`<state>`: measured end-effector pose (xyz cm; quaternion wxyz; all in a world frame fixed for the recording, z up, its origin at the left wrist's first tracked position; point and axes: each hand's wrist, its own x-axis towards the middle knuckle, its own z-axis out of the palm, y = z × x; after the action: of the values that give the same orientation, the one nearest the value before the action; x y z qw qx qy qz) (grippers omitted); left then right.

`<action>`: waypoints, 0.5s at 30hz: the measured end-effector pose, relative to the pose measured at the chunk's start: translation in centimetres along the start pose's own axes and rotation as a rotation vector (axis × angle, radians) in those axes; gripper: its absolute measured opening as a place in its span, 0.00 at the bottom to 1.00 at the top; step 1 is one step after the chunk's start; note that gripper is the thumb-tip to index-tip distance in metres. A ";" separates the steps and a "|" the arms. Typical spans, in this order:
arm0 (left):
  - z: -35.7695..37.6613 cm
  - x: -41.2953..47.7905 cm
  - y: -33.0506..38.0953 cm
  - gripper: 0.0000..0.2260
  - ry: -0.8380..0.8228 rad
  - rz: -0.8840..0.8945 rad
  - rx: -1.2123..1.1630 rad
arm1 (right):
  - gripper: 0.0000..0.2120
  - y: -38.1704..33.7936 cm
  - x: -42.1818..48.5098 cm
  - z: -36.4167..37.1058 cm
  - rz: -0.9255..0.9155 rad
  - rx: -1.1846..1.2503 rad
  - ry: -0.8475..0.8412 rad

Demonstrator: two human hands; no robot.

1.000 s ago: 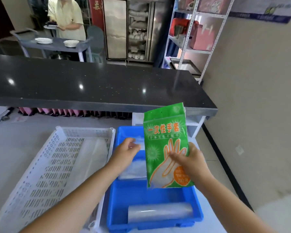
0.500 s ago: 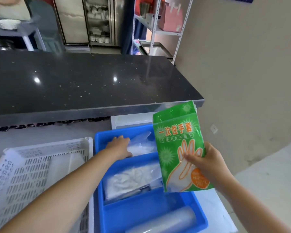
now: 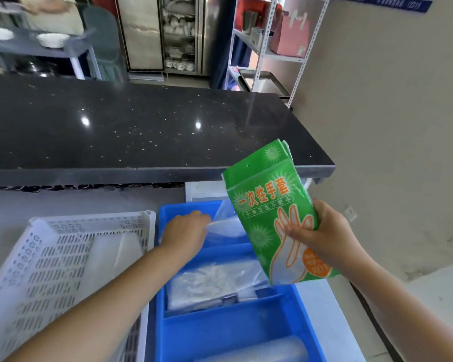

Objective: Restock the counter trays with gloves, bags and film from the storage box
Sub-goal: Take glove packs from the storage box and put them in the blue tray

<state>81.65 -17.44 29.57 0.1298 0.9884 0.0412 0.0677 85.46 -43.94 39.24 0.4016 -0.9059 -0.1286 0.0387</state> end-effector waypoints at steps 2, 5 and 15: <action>-1.8 -2.3 1.0 0.14 0.066 0.082 0.169 | 0.15 -1.5 1.3 -0.5 -0.144 -0.158 0.009; -2.8 -5.6 2.4 0.20 0.067 0.075 0.310 | 0.17 -3.7 3.4 -0.3 -0.432 -0.462 0.093; -2.0 -11.0 4.3 0.17 0.052 0.022 0.296 | 0.18 -3.9 9.3 8.1 -0.864 -0.888 -0.320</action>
<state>70.78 -22.21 31.22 -0.0192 0.9950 0.0431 0.0881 92.22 -33.17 36.99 -0.0570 -0.8355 -0.5443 -0.0489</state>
